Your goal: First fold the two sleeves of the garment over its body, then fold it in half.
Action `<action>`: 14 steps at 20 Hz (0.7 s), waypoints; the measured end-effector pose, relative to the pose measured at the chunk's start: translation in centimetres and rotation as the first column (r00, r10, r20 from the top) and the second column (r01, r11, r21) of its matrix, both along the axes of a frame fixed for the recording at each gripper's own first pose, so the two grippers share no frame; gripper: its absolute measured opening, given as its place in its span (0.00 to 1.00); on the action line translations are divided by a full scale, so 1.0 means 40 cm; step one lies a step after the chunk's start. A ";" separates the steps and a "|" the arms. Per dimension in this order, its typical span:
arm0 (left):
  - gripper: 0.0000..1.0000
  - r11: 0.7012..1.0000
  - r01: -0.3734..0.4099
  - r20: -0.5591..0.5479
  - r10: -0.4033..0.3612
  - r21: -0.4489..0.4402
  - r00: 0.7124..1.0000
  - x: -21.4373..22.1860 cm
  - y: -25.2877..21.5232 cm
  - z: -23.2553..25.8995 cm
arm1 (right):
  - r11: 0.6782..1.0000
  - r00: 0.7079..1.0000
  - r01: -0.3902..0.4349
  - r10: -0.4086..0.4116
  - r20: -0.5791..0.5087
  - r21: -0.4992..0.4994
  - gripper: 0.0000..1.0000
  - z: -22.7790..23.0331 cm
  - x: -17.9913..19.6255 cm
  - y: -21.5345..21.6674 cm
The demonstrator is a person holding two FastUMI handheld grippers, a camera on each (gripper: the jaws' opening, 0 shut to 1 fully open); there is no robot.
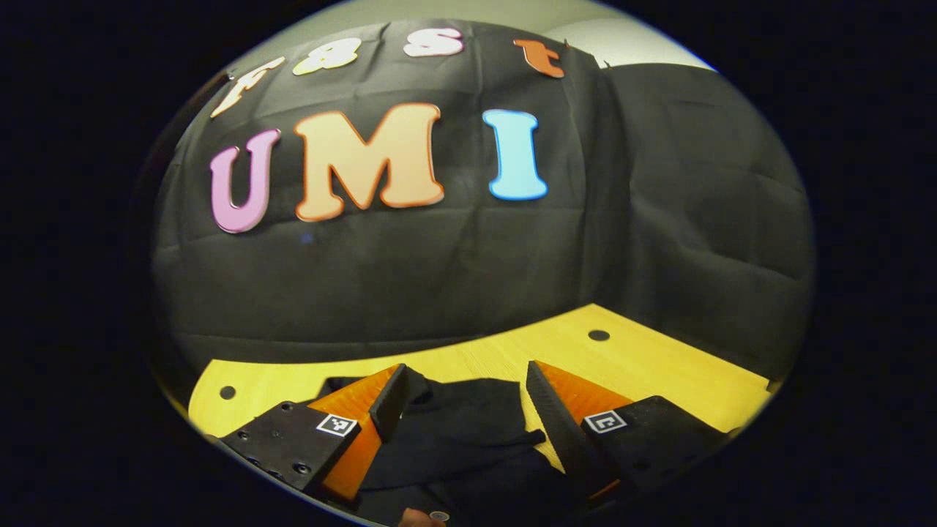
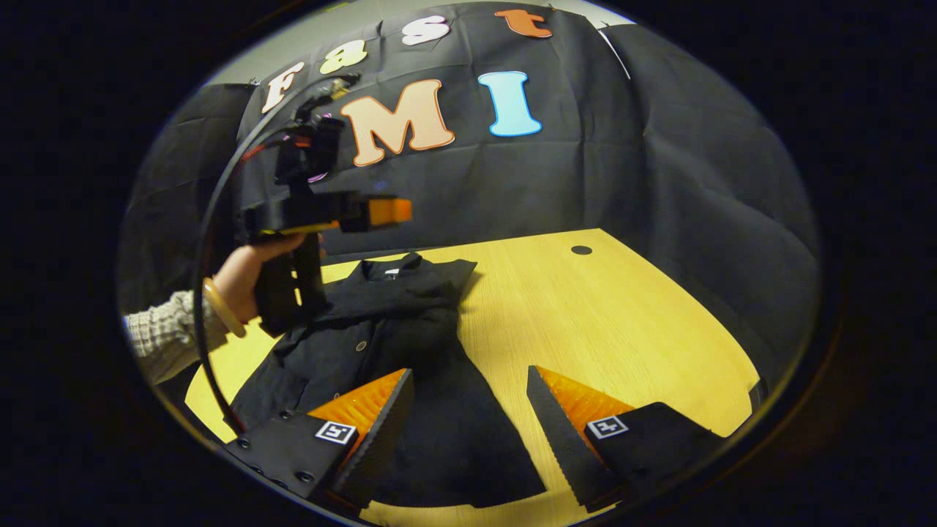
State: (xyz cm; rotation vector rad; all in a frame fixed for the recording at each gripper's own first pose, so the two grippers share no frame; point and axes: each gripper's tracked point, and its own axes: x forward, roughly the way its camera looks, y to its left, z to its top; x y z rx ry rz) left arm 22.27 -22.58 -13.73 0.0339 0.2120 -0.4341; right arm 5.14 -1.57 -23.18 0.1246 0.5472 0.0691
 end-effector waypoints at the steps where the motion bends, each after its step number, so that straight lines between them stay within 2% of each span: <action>1: 0.96 1.000 -0.005 0.021 0.005 -0.027 1.000 -0.016 0.020 0.025 | 1.000 1.000 -0.009 0.009 -0.001 -0.004 0.95 -0.009 -0.001 0.004; 2: 0.96 0.999 -0.024 0.043 0.026 -0.044 0.999 -0.029 0.053 0.044 | 1.000 1.000 -0.022 0.021 -0.008 -0.004 0.98 -0.019 -0.006 0.009; 3: 0.99 0.998 -0.052 0.051 0.055 -0.043 0.997 -0.047 0.096 0.049 | 0.999 0.999 -0.035 0.035 -0.014 -0.003 0.95 -0.027 -0.012 0.016; 4: 0.97 0.996 -0.080 0.052 0.082 -0.034 0.995 -0.067 0.139 0.051 | 0.999 0.999 -0.045 0.045 -0.014 -0.003 0.98 -0.033 -0.027 0.020; 8: 0.94 0.990 -0.141 0.037 0.142 -0.027 0.989 -0.167 0.275 0.034 | 0.996 0.996 -0.087 0.087 -0.025 -0.019 0.98 -0.051 -0.048 0.027; 9: 0.95 0.986 -0.163 0.033 0.163 -0.019 0.986 -0.196 0.313 0.027 | 0.995 0.995 -0.093 0.092 -0.030 -0.026 0.95 -0.059 -0.057 0.031; 10: 0.96 0.983 -0.183 0.030 0.183 -0.008 0.983 -0.225 0.349 0.017 | 0.995 0.995 -0.097 0.096 -0.037 -0.028 0.98 -0.074 -0.076 0.037; 11: 0.96 0.981 -0.192 0.022 0.192 0.006 0.981 -0.258 0.374 -0.002 | 0.995 0.994 -0.100 0.099 -0.043 -0.026 0.95 -0.089 -0.091 0.042; 12: 0.96 0.980 -0.196 -0.001 0.196 0.026 0.981 -0.297 0.399 -0.030 | 0.994 0.994 -0.104 0.103 -0.045 -0.030 0.98 -0.105 -0.111 0.044; 14: 0.94 0.973 -0.220 -0.046 0.223 0.070 0.974 -0.370 0.454 -0.088 | 0.991 0.992 -0.117 0.113 -0.062 -0.059 0.98 -0.131 -0.123 0.044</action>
